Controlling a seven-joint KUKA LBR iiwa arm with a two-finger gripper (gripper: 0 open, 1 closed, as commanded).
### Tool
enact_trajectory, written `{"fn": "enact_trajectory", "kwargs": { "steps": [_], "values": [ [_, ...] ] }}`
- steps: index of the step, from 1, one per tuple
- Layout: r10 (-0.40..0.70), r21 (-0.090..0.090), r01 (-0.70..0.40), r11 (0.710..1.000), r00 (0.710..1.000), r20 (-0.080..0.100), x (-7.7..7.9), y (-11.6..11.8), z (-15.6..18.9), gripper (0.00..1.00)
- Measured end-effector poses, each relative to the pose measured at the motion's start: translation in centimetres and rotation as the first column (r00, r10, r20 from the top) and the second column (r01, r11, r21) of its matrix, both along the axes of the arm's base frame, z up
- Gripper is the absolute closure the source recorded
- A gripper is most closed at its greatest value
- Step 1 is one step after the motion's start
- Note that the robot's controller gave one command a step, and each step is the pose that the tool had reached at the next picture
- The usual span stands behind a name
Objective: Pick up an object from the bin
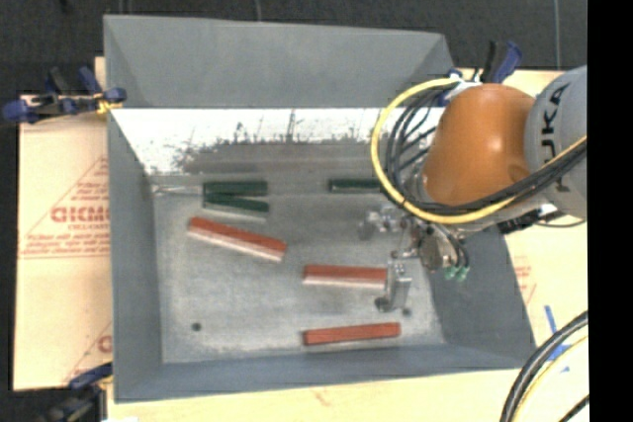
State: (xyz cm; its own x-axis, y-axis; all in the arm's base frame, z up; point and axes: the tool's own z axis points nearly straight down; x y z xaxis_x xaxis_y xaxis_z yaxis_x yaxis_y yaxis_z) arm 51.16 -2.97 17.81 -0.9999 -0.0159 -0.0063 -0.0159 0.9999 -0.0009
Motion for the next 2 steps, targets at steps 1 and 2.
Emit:
{"fn": "enact_trajectory", "kwargs": {
  "steps": [1, 2],
  "values": [
    [0.005, 0.001, -0.005, 1.0, 1.0, 0.0, 0.6, -0.9, -5.1, 0.0],
    [0.039, -0.001, -0.039, 0.999, 0.999, -0.001, 0.6, -1.5, -10.2, 0.0]
  ]
}}
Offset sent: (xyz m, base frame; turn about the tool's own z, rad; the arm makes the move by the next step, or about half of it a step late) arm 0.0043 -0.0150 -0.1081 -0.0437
